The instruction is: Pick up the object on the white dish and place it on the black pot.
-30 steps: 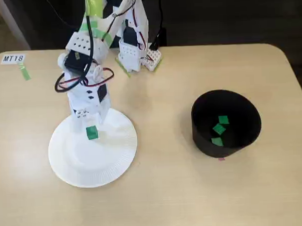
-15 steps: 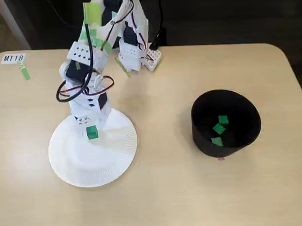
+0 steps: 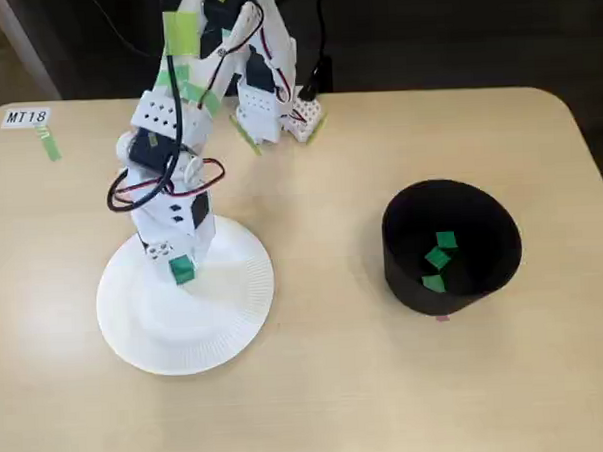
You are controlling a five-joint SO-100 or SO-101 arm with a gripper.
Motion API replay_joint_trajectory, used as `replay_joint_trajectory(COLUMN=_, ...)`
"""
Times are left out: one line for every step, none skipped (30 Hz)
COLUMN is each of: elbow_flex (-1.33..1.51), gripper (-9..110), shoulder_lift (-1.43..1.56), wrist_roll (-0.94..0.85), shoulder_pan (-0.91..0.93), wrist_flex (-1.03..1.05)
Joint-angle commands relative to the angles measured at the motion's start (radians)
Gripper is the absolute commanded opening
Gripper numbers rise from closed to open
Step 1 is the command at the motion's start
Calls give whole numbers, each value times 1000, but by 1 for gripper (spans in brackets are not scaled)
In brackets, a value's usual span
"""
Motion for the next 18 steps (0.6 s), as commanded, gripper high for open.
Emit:
replay_joint_trajectory(elbow_flex=-61, gripper=0, shoulder_lift=118, wrist_roll=-67, shoulder_pan=-5, wrist_flex=-25)
replay_joint_trajectory(elbow_flex=-63, gripper=0, shoulder_lift=155, wrist_roll=-103, shoulder_pan=-12, wrist_flex=-46)
replay_joint_trajectory(elbow_flex=-63, gripper=0, shoulder_lift=195, wrist_roll=-141, shoulder_pan=-21, wrist_flex=-66)
replay_joint_trajectory(elbow_flex=-63, gripper=0, shoulder_lift=236, wrist_roll=-183, shoulder_pan=-34, wrist_flex=-84)
replay_joint_trajectory(elbow_flex=-63, gripper=0, shoulder_lift=282, wrist_roll=-225, shoulder_pan=-49, wrist_flex=-103)
replay_joint_trajectory(elbow_flex=-63, gripper=0, shoulder_lift=327, wrist_roll=-262, shoulder_pan=-67, wrist_flex=-114)
replay_joint_trajectory(elbow_flex=-63, gripper=0, shoulder_lift=371, wrist_roll=-296, shoulder_pan=-89, wrist_flex=-127)
replay_joint_trajectory(elbow_flex=-63, gripper=0, shoulder_lift=414, wrist_roll=-331, shoulder_pan=-114, wrist_flex=-138)
replay_joint_trajectory(elbow_flex=-63, gripper=0, shoulder_lift=462, wrist_roll=-362, shoulder_pan=-140, wrist_flex=-140)
replay_joint_trajectory(elbow_flex=-63, gripper=0, shoulder_lift=506, wrist_roll=-387, shoulder_pan=-167, wrist_flex=-137)
replay_joint_trajectory(elbow_flex=-63, gripper=0, shoulder_lift=549, wrist_roll=-410, shoulder_pan=-196, wrist_flex=-129)
replay_joint_trajectory(elbow_flex=-55, gripper=0, shoulder_lift=595, wrist_roll=-425, shoulder_pan=-230, wrist_flex=-126)
replay_joint_trajectory(elbow_flex=-49, gripper=0, shoulder_lift=637, wrist_roll=-440, shoulder_pan=-268, wrist_flex=-120)
replay_joint_trajectory(elbow_flex=-49, gripper=0, shoulder_lift=672, wrist_roll=-457, shoulder_pan=-311, wrist_flex=-110)
replay_joint_trajectory(elbow_flex=-49, gripper=0, shoulder_lift=703, wrist_roll=-472, shoulder_pan=-359, wrist_flex=-100)
replay_joint_trajectory(elbow_flex=-49, gripper=0, shoulder_lift=732, wrist_roll=-491, shoulder_pan=-410, wrist_flex=-91)
replay_joint_trajectory(elbow_flex=-49, gripper=0, shoulder_lift=756, wrist_roll=-511, shoulder_pan=-465, wrist_flex=-83)
replay_joint_trajectory(elbow_flex=-49, gripper=0, shoulder_lift=776, wrist_roll=-534, shoulder_pan=-518, wrist_flex=-72)
